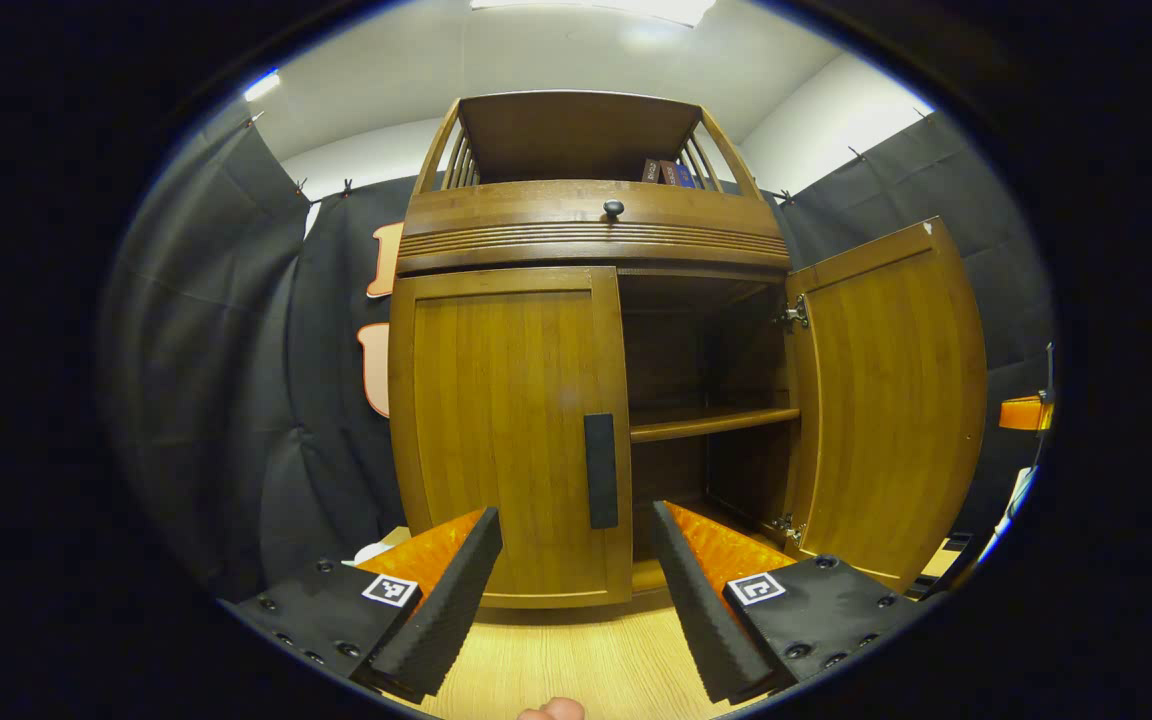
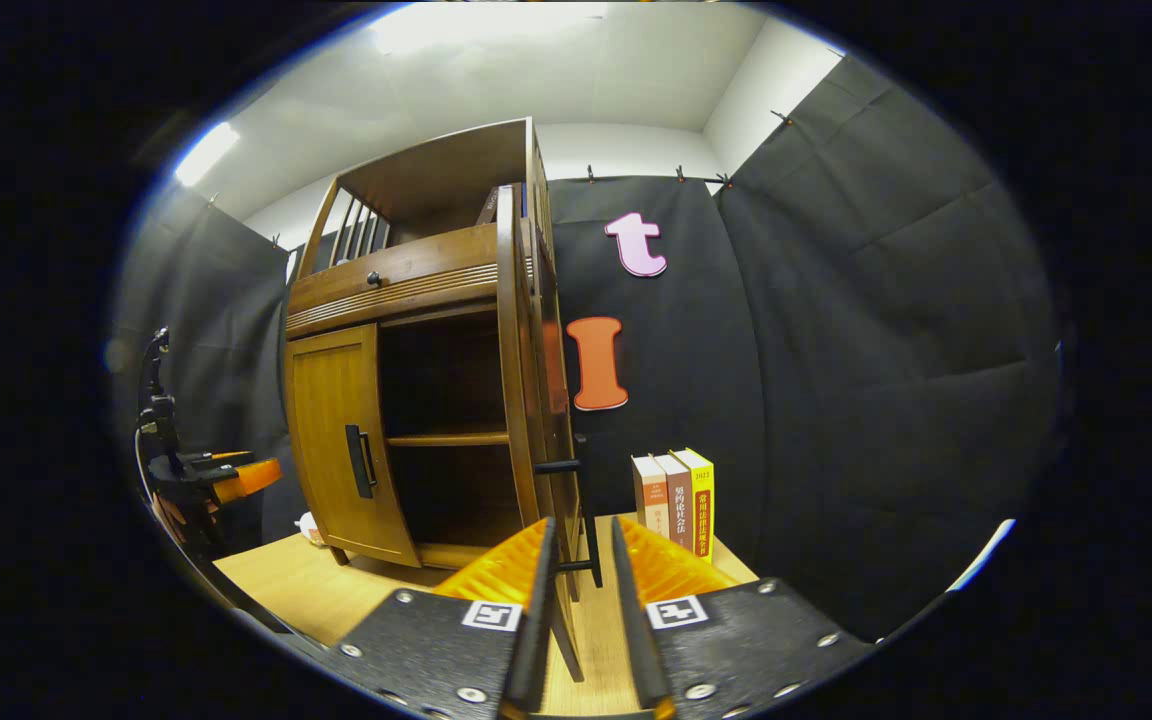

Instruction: Open the right door of the double-door shoe cabinet with the right hand, and open the left door with the left hand.

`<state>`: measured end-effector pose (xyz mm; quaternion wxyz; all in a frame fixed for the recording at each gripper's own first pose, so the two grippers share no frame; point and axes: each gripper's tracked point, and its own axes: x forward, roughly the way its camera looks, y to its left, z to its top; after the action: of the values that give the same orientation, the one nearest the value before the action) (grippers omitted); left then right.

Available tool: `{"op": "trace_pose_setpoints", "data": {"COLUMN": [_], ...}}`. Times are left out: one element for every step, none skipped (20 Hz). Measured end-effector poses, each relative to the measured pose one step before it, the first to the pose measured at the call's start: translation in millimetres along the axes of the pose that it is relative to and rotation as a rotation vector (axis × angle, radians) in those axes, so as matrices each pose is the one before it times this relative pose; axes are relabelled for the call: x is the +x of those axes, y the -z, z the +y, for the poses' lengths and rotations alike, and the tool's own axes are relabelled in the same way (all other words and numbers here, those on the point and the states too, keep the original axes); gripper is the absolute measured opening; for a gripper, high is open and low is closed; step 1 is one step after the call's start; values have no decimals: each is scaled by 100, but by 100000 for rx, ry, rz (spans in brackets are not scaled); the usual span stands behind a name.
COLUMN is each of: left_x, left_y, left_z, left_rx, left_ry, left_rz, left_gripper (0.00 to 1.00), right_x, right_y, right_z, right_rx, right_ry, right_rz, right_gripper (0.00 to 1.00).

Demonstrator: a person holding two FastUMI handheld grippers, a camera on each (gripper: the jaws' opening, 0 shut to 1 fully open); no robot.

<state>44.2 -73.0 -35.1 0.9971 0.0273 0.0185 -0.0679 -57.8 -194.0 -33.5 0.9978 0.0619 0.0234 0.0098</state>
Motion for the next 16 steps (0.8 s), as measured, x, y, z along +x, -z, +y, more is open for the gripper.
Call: {"op": "trace_pose_setpoints", "data": {"left_x": [775, 921, 911, 950, 1070, 1031, 986, 905, 974, 1114, 1231, 963, 960, 852, 741, 682], "left_y": [-32, 81, 352, 241, 31, -161, -195, -334, 36, 296, 480, 556, 454, 315, 489, 515], "left_z": [73, -118, -66, -218, -153, -21, -151, -22, -48, -43, -61, -81, 95, 103, 22, 49], "left_rx": [584, -231, -1295, -1337, -535, 394, 921, 787, 412, 557, 663, 357, 544, -1155, -1644, -1392], "left_ry": [470, 865, 882, 1448, 817, 172, 502, 496, 382, 253, -76, -151, -466, -800, -648, -434], "left_rz": [-386, 601, 586, 856, 80, -239, -571, -789, -146, 655, 1127, 1039, 904, 317, 451, 1058], "left_gripper": [97, 94, 94, 94, 96, 94, 94, 94, 94, 94, 94, 94, 94, 94, 94, 94], "right_x": [130, -64, 75, 96, 15, -121, -109, -220, -313, -259, -241, -272, -251, -207, -134, -143], "right_y": [217, 331, 385, 177, -36, -197, -325, -128, -150, 29, 23, -113, -12, 20, -52, -18], "right_z": [-226, -471, -441, -94, -54, -141, -71, -234, -101, -85, 40, -96, -88, -123, -50, -88], "right_rx": [-1627, -900, -156, 658, 1307, 1289, 733, 167, -186, -337, -538, -819, -987, -904, -715, -476], "right_ry": [1213, 1966, 1961, 781, 278, 88, 130, 593, 241, 198, -63, 115, 388, 521, 338, 369], "right_rz": [840, 1597, 1758, 1036, 205, -371, -681, -669, -212, 166, 229, -64, 298, 239, -5, 121], "right_gripper": [39, 52, 65, 79, 92, 92, 92, 92, 92, 93, 93, 93, 93, 93, 93, 93]}}
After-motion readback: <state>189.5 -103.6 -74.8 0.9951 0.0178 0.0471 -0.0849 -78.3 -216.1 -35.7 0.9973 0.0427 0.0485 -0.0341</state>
